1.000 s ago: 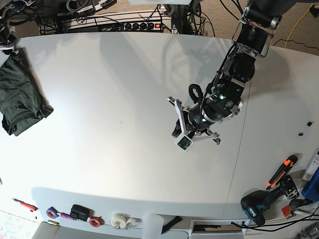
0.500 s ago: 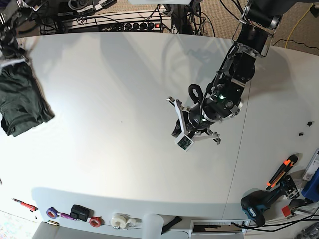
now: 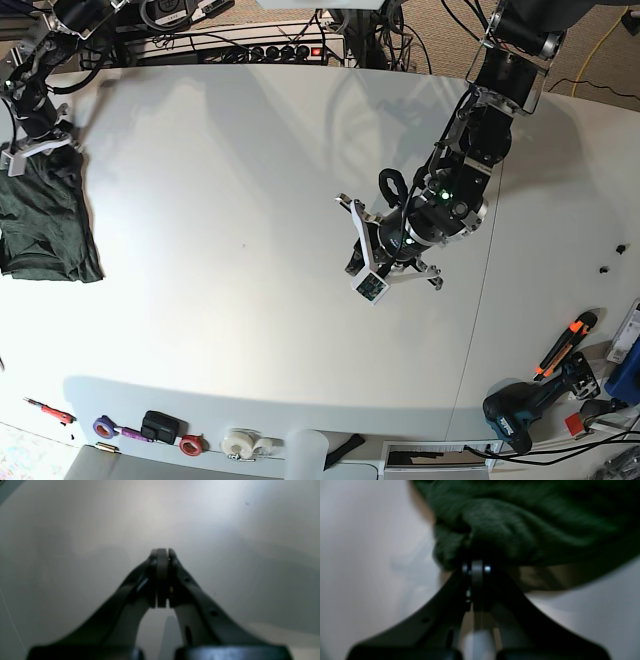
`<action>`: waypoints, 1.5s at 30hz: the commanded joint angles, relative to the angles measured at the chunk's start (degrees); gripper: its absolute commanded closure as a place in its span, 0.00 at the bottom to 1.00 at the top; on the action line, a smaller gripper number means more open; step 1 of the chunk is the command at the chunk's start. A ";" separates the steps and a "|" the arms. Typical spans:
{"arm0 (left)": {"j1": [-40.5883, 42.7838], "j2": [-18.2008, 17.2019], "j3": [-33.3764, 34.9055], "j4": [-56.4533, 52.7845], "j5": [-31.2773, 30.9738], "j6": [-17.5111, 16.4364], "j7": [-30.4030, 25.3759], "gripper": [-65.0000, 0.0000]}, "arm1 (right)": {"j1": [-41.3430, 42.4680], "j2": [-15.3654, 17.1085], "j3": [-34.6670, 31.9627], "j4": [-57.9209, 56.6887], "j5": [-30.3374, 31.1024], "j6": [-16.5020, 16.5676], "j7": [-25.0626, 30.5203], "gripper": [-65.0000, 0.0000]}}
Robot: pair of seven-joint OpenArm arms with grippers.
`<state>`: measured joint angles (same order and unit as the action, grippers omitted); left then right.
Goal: Layout the t-shirt on the table in an organized manner, then fold the t-shirt properly
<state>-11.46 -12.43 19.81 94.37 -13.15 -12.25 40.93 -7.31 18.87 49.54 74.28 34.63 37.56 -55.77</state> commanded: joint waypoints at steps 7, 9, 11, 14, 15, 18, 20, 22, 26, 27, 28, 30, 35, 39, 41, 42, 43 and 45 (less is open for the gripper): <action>-1.38 0.02 -0.17 0.92 -0.15 0.17 -1.09 1.00 | -0.83 0.00 0.09 2.40 17.03 2.44 -16.46 1.00; -1.38 0.00 -0.17 0.92 -0.15 0.15 -1.09 1.00 | -1.60 0.00 0.09 4.37 22.51 2.44 -18.51 1.00; -1.38 0.02 -0.17 0.92 -0.13 0.15 -1.11 1.00 | -2.60 0.00 0.07 7.23 28.00 2.44 -20.61 1.00; -1.38 0.02 -0.17 0.92 -0.15 0.11 -1.49 1.00 | -4.39 0.00 0.09 12.90 34.40 2.44 -22.45 1.00; -1.38 0.02 -0.17 0.92 -0.17 -0.92 -2.16 1.00 | -4.87 0.02 0.09 15.02 35.52 2.44 -22.47 1.00; -1.14 0.02 -0.20 0.94 -0.85 -6.25 -7.50 1.00 | -5.62 -0.04 0.11 22.21 35.87 2.44 -22.32 1.00; 0.02 0.02 -0.61 0.94 -1.40 -9.97 -13.77 1.00 | -5.77 -0.28 0.28 27.52 35.87 2.44 -21.66 1.00; 2.10 0.04 -1.97 0.94 -2.19 -14.01 -20.35 1.00 | -5.73 -0.59 0.55 33.22 35.82 2.44 -20.96 1.00; 9.05 0.07 -8.52 0.94 -3.96 -21.55 -32.33 1.00 | -6.10 -2.58 1.62 44.17 32.89 2.44 -19.08 1.00; 11.08 0.04 -10.67 0.94 -4.07 -23.52 -35.12 1.00 | -6.49 -3.17 2.08 46.03 32.04 2.44 -18.18 1.00; 13.18 0.04 -12.98 0.96 -4.07 -25.57 -37.99 1.00 | -7.08 -3.76 2.69 47.45 31.15 2.44 -16.76 1.00; 17.20 0.02 -17.90 1.03 -4.07 -27.75 -43.71 1.00 | -8.26 -4.79 4.28 49.03 29.66 2.44 -13.57 1.00; 27.50 -0.17 -28.44 3.45 -5.42 -27.75 -49.31 1.00 | -9.55 -6.56 8.85 49.27 27.15 2.44 -11.28 1.00; 35.45 -0.15 -34.14 5.97 -8.94 -27.75 -49.29 1.00 | -12.50 -7.15 10.54 48.98 26.36 2.44 -11.47 1.00; 39.21 -0.15 -36.11 7.28 -9.77 -27.75 -49.31 1.00 | -14.47 -7.15 10.51 48.94 25.51 2.44 -11.58 1.00; 41.18 -0.15 -36.94 8.00 -10.14 -27.75 -49.31 1.00 | -15.82 -7.15 10.51 48.94 25.53 2.44 -11.69 1.00; 43.12 -0.15 -37.73 8.70 -10.58 -27.75 -49.33 1.00 | -17.35 -7.15 10.51 48.94 25.53 2.44 -11.72 1.00; 46.99 -0.17 -39.30 9.86 -11.72 -27.75 -49.35 1.00 | -20.94 -7.15 10.40 48.94 25.57 2.44 -12.02 1.00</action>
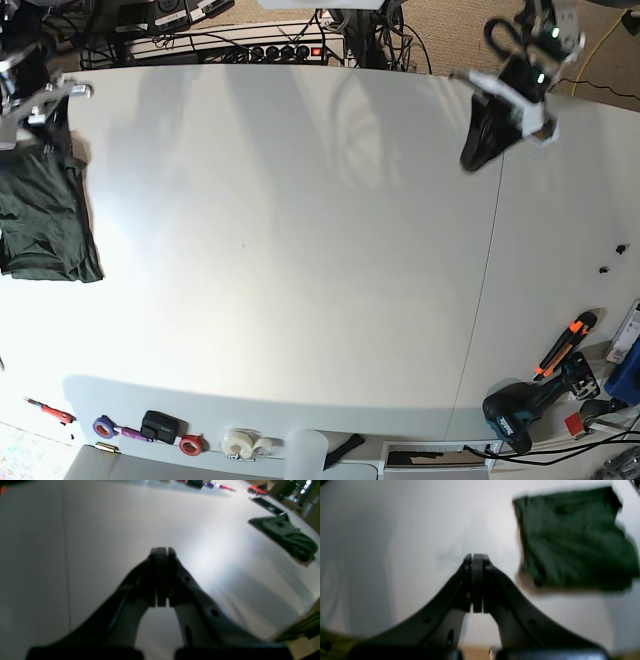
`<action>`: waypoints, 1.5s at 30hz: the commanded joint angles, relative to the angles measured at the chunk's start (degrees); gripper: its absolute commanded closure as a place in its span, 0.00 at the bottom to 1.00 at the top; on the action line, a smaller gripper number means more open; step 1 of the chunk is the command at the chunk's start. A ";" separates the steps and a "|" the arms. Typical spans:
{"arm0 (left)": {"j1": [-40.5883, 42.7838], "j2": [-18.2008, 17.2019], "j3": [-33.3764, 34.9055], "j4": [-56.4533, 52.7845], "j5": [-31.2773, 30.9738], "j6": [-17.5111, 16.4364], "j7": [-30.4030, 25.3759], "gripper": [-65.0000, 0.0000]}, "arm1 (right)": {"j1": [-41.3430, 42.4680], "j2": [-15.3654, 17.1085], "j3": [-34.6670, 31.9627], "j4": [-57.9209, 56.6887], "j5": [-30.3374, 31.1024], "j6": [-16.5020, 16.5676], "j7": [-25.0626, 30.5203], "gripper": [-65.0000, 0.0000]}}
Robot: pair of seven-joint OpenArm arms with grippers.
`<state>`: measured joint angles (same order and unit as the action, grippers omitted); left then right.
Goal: Layout the t-shirt on the table in an organized manner, then fold the t-shirt properly
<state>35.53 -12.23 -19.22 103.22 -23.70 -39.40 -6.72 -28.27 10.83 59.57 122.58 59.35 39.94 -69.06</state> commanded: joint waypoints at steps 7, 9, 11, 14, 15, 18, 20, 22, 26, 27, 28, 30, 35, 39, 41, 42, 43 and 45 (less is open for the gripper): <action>10.73 -4.68 -1.33 3.17 -2.97 -0.60 -1.62 1.00 | -10.82 0.92 0.39 0.61 3.43 0.06 -2.34 1.00; 12.94 -5.40 -1.33 3.17 -2.95 -0.60 -0.52 1.00 | -12.74 0.92 0.37 0.61 3.43 0.06 -3.06 1.00; 14.53 -6.05 -1.40 3.13 -2.93 -0.60 0.63 1.00 | -14.32 0.92 0.37 0.61 4.11 0.06 -3.91 1.00; 16.33 -6.03 -2.97 3.13 -2.95 -0.60 3.56 1.00 | -17.05 0.90 0.37 0.61 4.70 0.06 -4.28 1.00; 16.98 -6.03 -3.76 3.13 -2.97 -0.60 5.09 1.00 | -17.90 0.92 0.37 0.61 4.66 0.06 -4.28 1.00; 18.80 -5.95 -6.16 2.86 -2.97 -0.60 9.66 1.00 | -20.22 0.94 0.37 0.59 4.66 0.06 -4.26 1.00; 19.58 -5.86 -7.04 2.62 -2.97 -0.60 12.31 1.00 | -20.96 0.98 0.37 -0.02 4.68 0.06 -4.28 1.00; 19.89 -5.86 -7.13 2.49 -2.95 -0.60 16.68 1.00 | -21.09 1.55 0.37 -1.60 5.20 0.06 -4.31 1.00; 19.91 -5.88 -7.13 0.63 -2.95 -0.60 29.35 1.00 | -21.11 4.11 -1.79 -7.63 6.64 0.06 -4.66 1.00; 19.93 -5.88 -7.13 -0.35 -2.95 -0.60 31.06 1.00 | -21.11 4.98 -3.08 -9.70 6.56 0.06 -4.70 1.00; 20.00 -5.88 -7.13 -1.55 -2.95 -0.60 31.95 1.00 | -21.11 5.88 -4.59 -12.07 6.54 0.06 -4.72 1.00; 20.04 -5.88 -7.13 -4.44 -2.93 -0.48 32.02 1.00 | -21.09 7.48 -8.00 -17.53 5.57 0.06 -4.48 1.00; 19.96 -5.86 -7.13 -11.50 -2.97 -0.52 31.65 1.00 | -20.61 11.89 -18.69 -32.61 5.09 0.06 -2.38 1.00; 19.34 -5.68 -7.10 -16.31 -2.97 -0.52 26.88 1.00 | -16.33 13.92 -26.53 -44.65 5.03 0.06 -0.63 1.00; 18.60 -5.70 -7.10 -18.97 -2.95 -0.50 24.68 1.00 | -12.94 13.81 -30.21 -50.31 3.72 0.06 0.57 1.00; 17.94 -5.73 -7.10 -20.26 -2.95 -0.50 24.68 1.00 | -11.13 13.66 -32.04 -53.00 2.40 0.06 0.85 1.00; 17.16 -5.70 -7.10 -21.68 -2.95 -0.50 24.70 0.98 | -9.38 13.46 -34.01 -55.56 1.09 0.06 1.25 1.00; 15.32 -5.70 -7.10 -24.63 -2.97 -0.48 24.65 0.95 | -6.29 13.22 -38.27 -60.37 -1.18 0.06 2.78 1.00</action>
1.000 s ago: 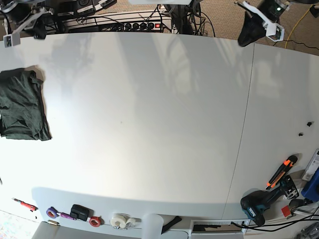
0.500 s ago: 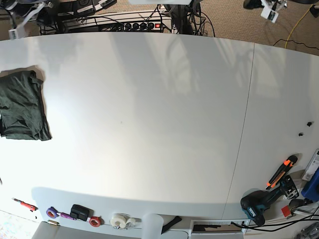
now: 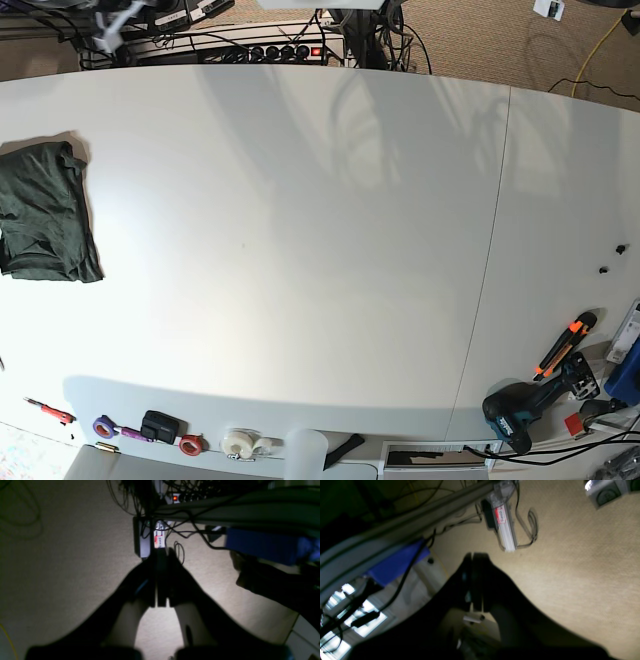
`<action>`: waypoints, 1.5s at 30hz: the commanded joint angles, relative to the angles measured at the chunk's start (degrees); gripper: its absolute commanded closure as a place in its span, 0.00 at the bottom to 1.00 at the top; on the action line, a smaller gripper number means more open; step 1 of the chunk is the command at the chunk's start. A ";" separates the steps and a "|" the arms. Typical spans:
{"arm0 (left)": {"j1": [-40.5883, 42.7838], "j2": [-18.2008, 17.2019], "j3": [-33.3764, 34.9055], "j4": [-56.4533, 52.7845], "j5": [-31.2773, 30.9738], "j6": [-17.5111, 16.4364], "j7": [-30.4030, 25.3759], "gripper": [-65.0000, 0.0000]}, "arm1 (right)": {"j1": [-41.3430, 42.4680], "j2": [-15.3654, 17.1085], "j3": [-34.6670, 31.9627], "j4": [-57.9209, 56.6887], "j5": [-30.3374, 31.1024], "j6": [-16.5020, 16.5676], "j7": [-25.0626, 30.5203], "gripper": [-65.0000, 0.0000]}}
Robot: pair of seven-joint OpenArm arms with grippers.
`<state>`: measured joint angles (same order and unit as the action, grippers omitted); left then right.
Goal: Layout the t-shirt on the table in an organized manner, then fold the t-shirt properly
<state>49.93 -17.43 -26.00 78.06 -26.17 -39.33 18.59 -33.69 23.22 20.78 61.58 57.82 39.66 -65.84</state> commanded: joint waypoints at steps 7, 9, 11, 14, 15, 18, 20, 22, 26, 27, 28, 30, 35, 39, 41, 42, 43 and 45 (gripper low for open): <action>-7.15 -0.48 1.18 -12.24 -0.48 8.66 -1.25 0.95 | 7.06 -2.69 -11.96 -10.62 -14.32 0.34 15.02 1.00; -9.42 -0.31 2.32 -15.85 -0.50 11.41 -3.69 0.94 | 9.20 -4.44 -14.03 -12.41 -18.78 0.34 18.75 1.00; -11.54 -0.02 4.13 -19.17 -0.46 14.08 -6.54 0.89 | 11.13 -6.25 -15.26 -13.66 -22.95 -3.69 22.62 1.00; -14.32 0.55 8.28 -23.26 0.39 18.91 -11.56 0.86 | 13.66 -9.18 -15.56 -14.84 -29.09 -12.37 27.52 1.00; -15.23 0.81 9.94 -24.41 2.19 20.46 -13.40 0.86 | 14.38 -10.08 -15.58 -15.10 -30.71 -15.08 28.50 1.00; -18.56 1.88 15.02 -26.99 9.27 24.11 -14.80 0.86 | 16.11 -12.13 -15.58 -15.37 -34.51 -21.05 30.58 1.00; -20.76 2.51 18.56 -28.24 13.29 25.46 -14.88 0.86 | 16.76 -13.00 -15.58 -15.37 -36.59 -23.37 32.13 1.00; -23.23 3.37 21.79 -29.51 16.55 27.47 -15.58 0.86 | 17.31 -13.60 -15.58 -15.52 -37.94 -25.03 34.03 1.00; -28.20 5.22 27.91 -32.83 21.79 30.77 -14.91 0.86 | 17.51 -14.67 -15.58 -15.58 -39.12 -29.31 35.23 1.00; -29.46 5.64 29.31 -34.03 22.23 31.54 -13.62 0.86 | 17.51 -14.97 -15.58 -15.58 -39.30 -30.62 35.28 1.00; -30.80 6.19 30.53 -35.41 22.43 32.54 -11.93 0.86 | 17.51 -15.21 -15.58 -15.58 -39.58 -31.78 35.30 1.00; -33.31 7.15 32.76 -38.66 22.56 34.18 -9.35 0.86 | 17.51 -15.80 -15.58 -15.58 -40.15 -34.21 35.78 1.00; -37.33 8.81 36.15 -45.99 22.56 34.45 -9.18 0.86 | 17.84 -17.20 -15.58 -17.81 -41.66 -36.72 38.07 1.00; -37.68 9.18 36.37 -46.77 22.56 34.42 -9.18 0.86 | 18.95 -18.18 -15.58 -23.58 -41.64 -36.70 39.56 1.00; -37.55 9.16 36.37 -46.77 22.56 34.42 -9.20 0.86 | 19.58 -18.64 -15.58 -26.56 -41.68 -36.74 40.59 1.00; -37.53 9.16 36.37 -46.77 22.56 34.42 -9.20 0.86 | 19.80 -18.80 -15.58 -27.76 -41.66 -36.74 40.94 1.00; -37.51 9.16 36.37 -46.77 22.53 34.40 -9.18 0.86 | 20.24 -18.95 -15.58 -28.89 -41.68 -36.72 40.89 1.00; -37.38 9.16 36.37 -46.77 22.56 34.40 -9.18 0.86 | 21.07 -18.95 -15.58 -30.69 -41.90 -36.72 40.87 1.00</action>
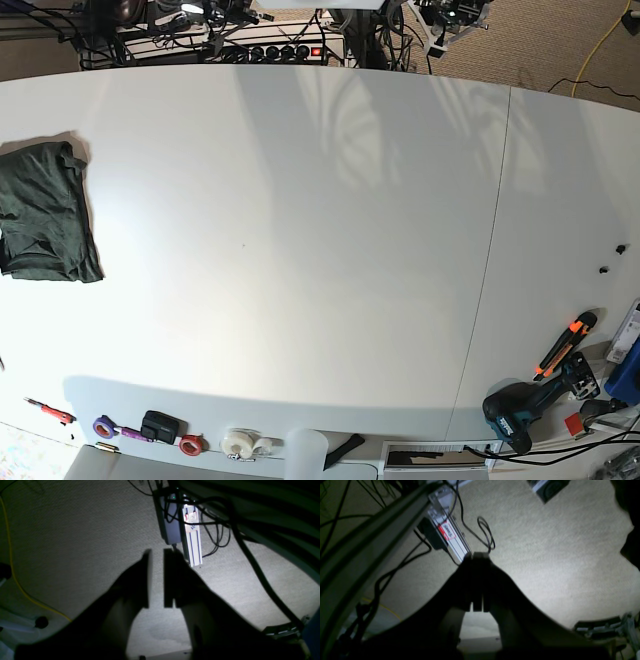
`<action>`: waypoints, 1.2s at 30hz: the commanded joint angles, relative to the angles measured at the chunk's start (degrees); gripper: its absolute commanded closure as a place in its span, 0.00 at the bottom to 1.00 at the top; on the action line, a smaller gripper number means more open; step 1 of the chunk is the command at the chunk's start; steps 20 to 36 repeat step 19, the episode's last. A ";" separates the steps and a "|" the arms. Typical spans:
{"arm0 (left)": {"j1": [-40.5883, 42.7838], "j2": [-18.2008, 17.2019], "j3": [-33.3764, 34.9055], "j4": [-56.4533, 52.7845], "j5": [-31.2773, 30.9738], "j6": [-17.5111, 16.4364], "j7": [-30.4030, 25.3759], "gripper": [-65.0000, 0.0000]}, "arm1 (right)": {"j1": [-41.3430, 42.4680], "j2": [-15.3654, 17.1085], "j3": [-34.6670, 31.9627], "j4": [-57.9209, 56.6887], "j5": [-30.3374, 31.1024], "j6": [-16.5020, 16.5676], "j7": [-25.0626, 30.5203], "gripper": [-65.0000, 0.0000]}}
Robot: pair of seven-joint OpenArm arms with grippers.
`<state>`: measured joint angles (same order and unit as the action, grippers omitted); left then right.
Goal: Layout the t-shirt on the table in an organized manner, then fold the t-shirt properly
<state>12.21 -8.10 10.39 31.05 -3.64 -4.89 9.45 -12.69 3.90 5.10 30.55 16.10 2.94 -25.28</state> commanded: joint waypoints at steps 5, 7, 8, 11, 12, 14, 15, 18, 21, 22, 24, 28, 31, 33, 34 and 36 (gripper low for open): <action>0.52 -0.20 -0.02 0.22 0.02 -0.07 2.10 0.86 | 1.75 0.39 0.09 -3.21 -4.11 -0.04 0.79 1.00; 0.48 -0.20 -0.02 -0.15 0.02 -0.26 4.31 0.86 | 2.40 0.39 0.09 -4.98 -5.73 -0.07 0.94 1.00; 0.42 -0.20 -0.02 -0.46 0.02 -0.28 4.72 0.86 | 2.78 0.39 0.09 -5.79 -6.40 -0.20 1.11 1.00; 0.33 -0.17 -0.02 -1.01 0.02 -0.28 4.72 0.86 | 3.54 0.37 0.09 -6.97 -6.71 -1.38 1.09 1.00; 0.35 -0.17 -0.02 -0.98 0.02 -0.31 4.72 0.86 | 3.65 0.39 0.09 -6.97 -6.71 -1.49 1.09 1.00; 0.35 -0.20 -0.02 -0.98 0.02 -0.52 4.72 0.86 | 3.91 0.39 0.09 -6.93 -6.71 -1.46 0.92 1.00; 0.35 -0.20 -0.02 -0.98 0.00 -0.87 4.72 0.86 | 4.00 0.37 0.09 -6.93 -6.71 -1.46 0.81 1.00; 1.18 -0.17 -0.02 -0.72 -0.04 -2.64 4.52 0.86 | 4.09 0.39 0.09 -6.93 -6.71 -1.46 0.66 1.00; 1.51 -0.17 -0.02 -0.37 -0.02 -3.30 4.46 0.86 | 4.09 0.42 0.09 -6.93 -6.71 -1.46 0.57 1.00; 1.51 -0.17 -0.02 -0.37 -0.02 -3.30 4.46 0.86 | 4.09 0.42 0.09 -6.93 -6.71 -1.46 0.57 1.00; 1.51 -0.17 -0.02 -0.37 -0.02 -3.30 4.46 0.86 | 4.09 0.42 0.09 -6.93 -6.71 -1.46 0.57 1.00; 1.51 -0.17 -0.02 -0.37 -0.02 -3.30 4.46 0.86 | 4.09 0.42 0.09 -6.93 -6.71 -1.46 0.57 1.00; 1.51 -0.17 -0.02 -0.37 -0.02 -3.30 4.46 0.86 | 4.09 0.42 0.09 -6.93 -6.71 -1.46 0.57 1.00; 1.51 -0.17 -0.02 -0.37 -0.02 -3.30 4.46 0.86 | 4.09 0.42 0.09 -6.93 -6.71 -1.46 0.57 1.00; 1.51 -0.17 -0.02 -0.37 -0.02 -3.30 4.46 0.86 | 4.09 0.42 0.09 -6.93 -6.71 -1.46 0.57 1.00; 1.51 -0.17 -0.02 -0.37 -0.02 -3.30 4.46 0.86 | 4.09 0.42 0.09 -6.93 -6.71 -1.46 0.57 1.00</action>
